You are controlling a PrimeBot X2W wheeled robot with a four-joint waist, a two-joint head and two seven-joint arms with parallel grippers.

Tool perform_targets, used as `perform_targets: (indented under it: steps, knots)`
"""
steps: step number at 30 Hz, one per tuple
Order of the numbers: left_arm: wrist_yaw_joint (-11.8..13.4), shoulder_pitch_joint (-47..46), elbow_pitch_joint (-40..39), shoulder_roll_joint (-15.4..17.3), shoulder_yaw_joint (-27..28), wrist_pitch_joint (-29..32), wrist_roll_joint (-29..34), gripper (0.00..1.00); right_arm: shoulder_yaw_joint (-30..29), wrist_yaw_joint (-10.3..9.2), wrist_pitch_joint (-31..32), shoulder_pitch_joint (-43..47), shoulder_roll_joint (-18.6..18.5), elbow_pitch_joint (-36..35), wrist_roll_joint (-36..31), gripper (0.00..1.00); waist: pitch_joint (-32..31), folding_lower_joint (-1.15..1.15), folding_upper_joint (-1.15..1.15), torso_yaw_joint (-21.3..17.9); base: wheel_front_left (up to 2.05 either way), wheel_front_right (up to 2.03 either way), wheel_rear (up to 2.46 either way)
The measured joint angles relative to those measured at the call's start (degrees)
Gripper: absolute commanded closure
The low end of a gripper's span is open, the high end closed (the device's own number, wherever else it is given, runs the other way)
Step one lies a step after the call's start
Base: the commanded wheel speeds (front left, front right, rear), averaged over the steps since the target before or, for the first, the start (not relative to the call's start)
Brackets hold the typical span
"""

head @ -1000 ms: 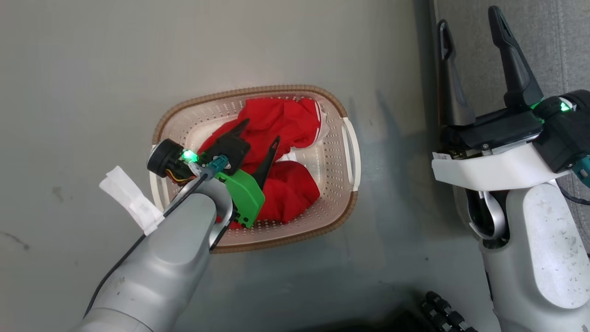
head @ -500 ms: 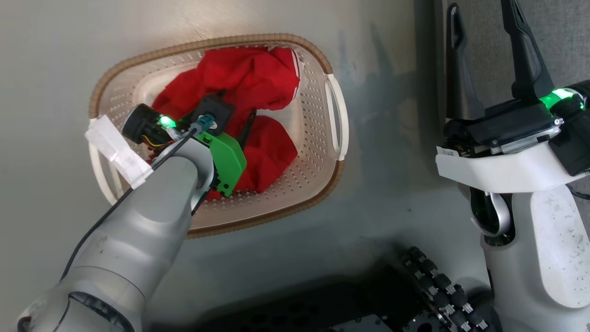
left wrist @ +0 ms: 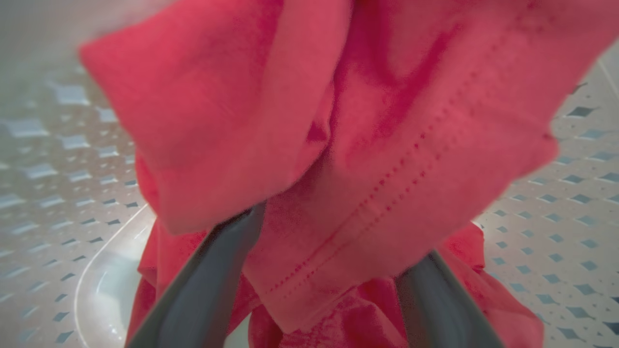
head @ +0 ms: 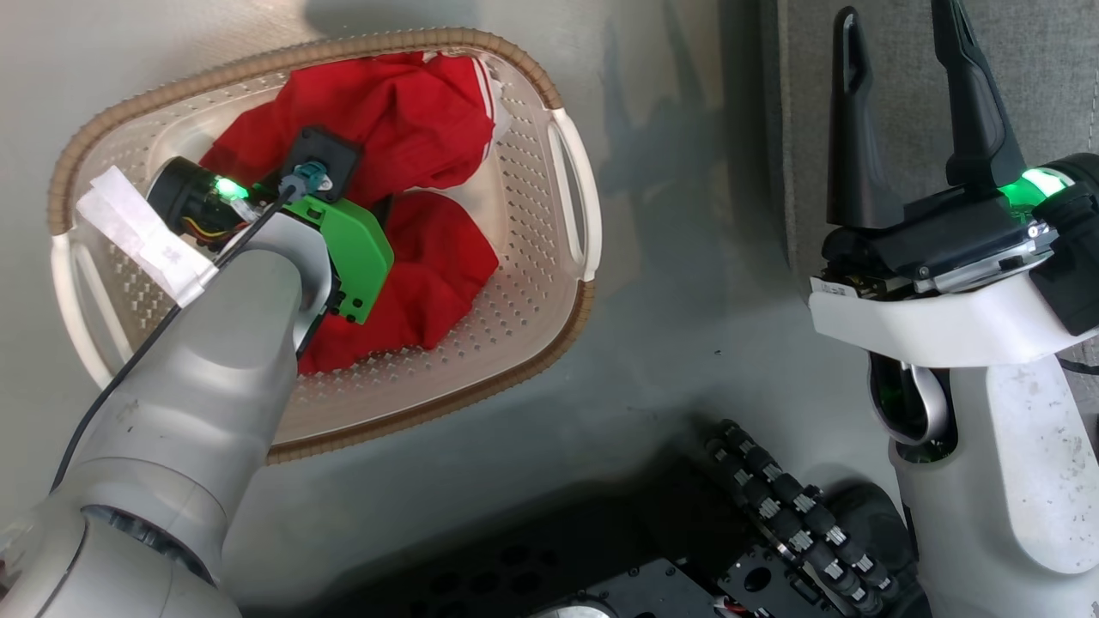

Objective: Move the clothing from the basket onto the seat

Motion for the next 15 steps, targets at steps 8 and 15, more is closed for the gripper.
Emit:
perform_targets:
  steps: [8,15]
  knots:
    - [0.9,-1.2,1.4,-0.1,1.7,-0.7,-1.7,0.93,-0.2,0.0,-0.5,0.6,0.0,0.5,1.0,0.0,0.6,0.0,0.0,-1.5,0.0,0.0,0.0]
    - [0.8,-1.5,1.4,-0.2,2.0,-1.5,-2.8,1.0,-1.3,0.0,-0.7,0.6,0.0,1.0,0.3,0.0,0.2,0.0,0.0,-1.7,0.0,0.0,0.0]
